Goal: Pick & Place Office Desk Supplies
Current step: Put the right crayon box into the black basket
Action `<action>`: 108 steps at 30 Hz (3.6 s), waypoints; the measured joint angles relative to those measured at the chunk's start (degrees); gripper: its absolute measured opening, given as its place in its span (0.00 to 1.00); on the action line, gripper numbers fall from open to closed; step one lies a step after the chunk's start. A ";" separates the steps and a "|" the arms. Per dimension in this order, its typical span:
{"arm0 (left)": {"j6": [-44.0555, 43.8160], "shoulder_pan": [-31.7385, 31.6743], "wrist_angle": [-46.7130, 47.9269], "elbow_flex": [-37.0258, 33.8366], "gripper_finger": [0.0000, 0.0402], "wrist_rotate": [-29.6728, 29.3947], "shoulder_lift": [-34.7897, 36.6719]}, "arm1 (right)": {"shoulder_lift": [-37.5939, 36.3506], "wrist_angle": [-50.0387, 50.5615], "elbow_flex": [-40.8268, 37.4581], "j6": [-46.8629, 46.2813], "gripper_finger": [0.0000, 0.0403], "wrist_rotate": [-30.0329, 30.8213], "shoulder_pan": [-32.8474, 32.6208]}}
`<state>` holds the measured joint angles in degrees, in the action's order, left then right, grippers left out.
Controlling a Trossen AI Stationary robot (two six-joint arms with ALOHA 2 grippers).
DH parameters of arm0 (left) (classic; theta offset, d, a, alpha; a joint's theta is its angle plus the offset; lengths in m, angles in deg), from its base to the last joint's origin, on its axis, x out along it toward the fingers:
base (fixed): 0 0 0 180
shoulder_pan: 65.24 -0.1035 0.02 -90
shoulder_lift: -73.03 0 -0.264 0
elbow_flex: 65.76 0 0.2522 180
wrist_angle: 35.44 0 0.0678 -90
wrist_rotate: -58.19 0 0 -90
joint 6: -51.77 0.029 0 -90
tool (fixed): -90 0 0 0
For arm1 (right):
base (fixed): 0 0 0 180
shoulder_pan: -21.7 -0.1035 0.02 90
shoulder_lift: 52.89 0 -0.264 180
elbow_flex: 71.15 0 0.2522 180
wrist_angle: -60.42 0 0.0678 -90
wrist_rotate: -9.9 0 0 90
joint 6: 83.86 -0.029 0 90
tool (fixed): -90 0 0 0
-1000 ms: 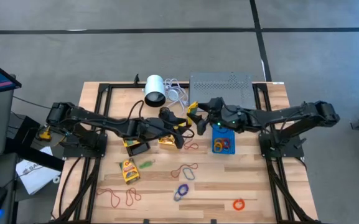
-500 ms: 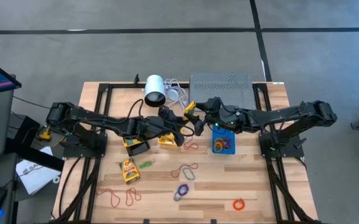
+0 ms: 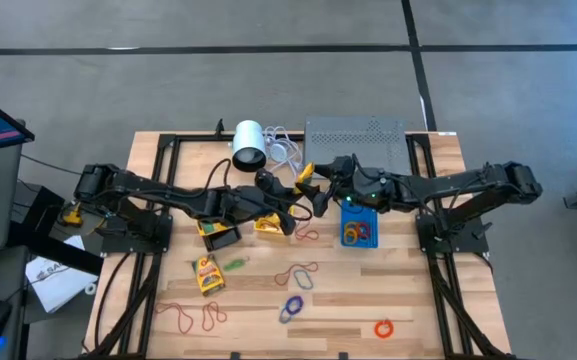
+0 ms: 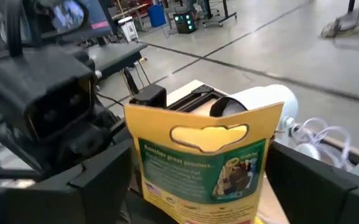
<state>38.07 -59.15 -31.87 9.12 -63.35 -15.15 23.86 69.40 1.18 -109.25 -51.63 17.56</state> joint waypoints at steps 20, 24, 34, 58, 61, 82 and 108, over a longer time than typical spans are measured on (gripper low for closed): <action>4.04 -0.50 5.69 -0.04 0.06 -1.06 4.55 | -3.62 0.67 0.03 -0.99 0.95 -1.73 2.09; 4.12 -1.09 9.67 -0.02 0.06 -2.50 9.00 | -7.96 -0.64 0.09 0.48 0.95 -1.37 2.18; -1.83 -1.41 38.35 -0.02 0.06 1.27 22.88 | -20.08 16.29 0.00 -3.57 0.95 -1.37 1.25; -27.44 -1.66 81.03 0.00 0.06 19.37 20.93 | -14.97 42.01 -0.04 -17.22 0.33 -1.38 -13.16; -28.79 -1.20 83.85 -0.02 0.06 19.53 17.46 | -14.55 42.04 -0.04 -16.48 0.20 -1.36 -14.54; -29.52 -0.70 81.58 0.00 0.06 25.61 6.38 | -14.97 42.25 -0.05 -14.83 0.04 0.14 -20.45; -31.61 -0.70 85.81 0.00 0.10 25.98 6.38 | -14.95 42.07 -0.04 -14.96 0.04 0.08 -21.80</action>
<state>6.47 -59.85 53.93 9.12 -37.38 -8.77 8.91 111.48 1.14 -124.21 -51.55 -4.23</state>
